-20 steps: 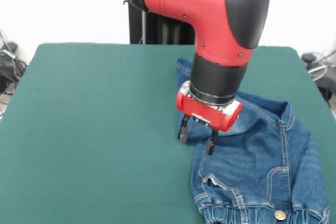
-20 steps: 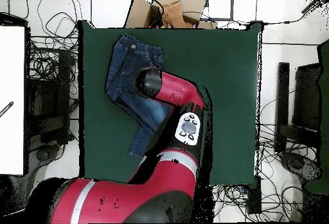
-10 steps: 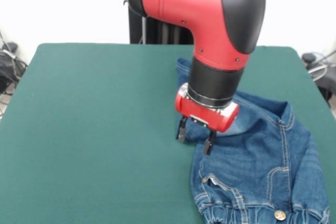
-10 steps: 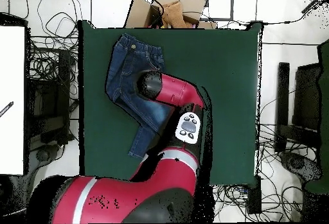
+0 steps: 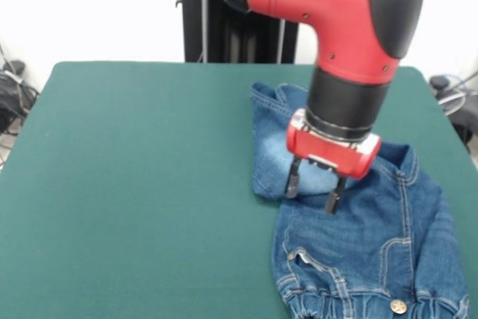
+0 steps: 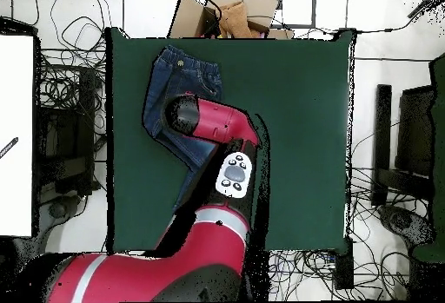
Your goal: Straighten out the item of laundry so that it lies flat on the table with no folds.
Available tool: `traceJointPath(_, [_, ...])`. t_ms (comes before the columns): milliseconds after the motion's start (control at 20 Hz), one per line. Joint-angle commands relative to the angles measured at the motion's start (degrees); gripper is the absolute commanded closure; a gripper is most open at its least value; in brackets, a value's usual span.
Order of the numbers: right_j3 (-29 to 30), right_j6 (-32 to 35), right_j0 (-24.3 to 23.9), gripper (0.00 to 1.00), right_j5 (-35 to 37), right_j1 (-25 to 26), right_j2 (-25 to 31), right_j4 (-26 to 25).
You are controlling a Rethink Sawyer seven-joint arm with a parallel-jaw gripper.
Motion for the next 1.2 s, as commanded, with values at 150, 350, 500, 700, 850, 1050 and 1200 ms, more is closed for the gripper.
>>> traceJointPath(150, [6.39,9.52,2.07,0.00,2.58,-1.67,4.76,0.23])
traceJointPath(350, [6.39,8.39,1.26,0.00,-0.59,0.59,5.97,-0.42])
traceJointPath(500, [6.56,7.21,0.75,0.00,-2.03,1.47,6.45,-1.36])
traceJointPath(700, [7.64,6.77,0.67,0.00,-3.01,1.86,6.85,-1.93])
traceJointPath(850, [7.96,5.31,0.12,0.00,-3.63,2.24,7.57,-2.81])
traceJointPath(1050, [7.61,-0.51,-1.02,0.00,-3.71,1.99,8.75,-6.70])
traceJointPath(1200, [9.31,0.30,-1.63,0.00,-3.87,0.93,9.59,-7.58])
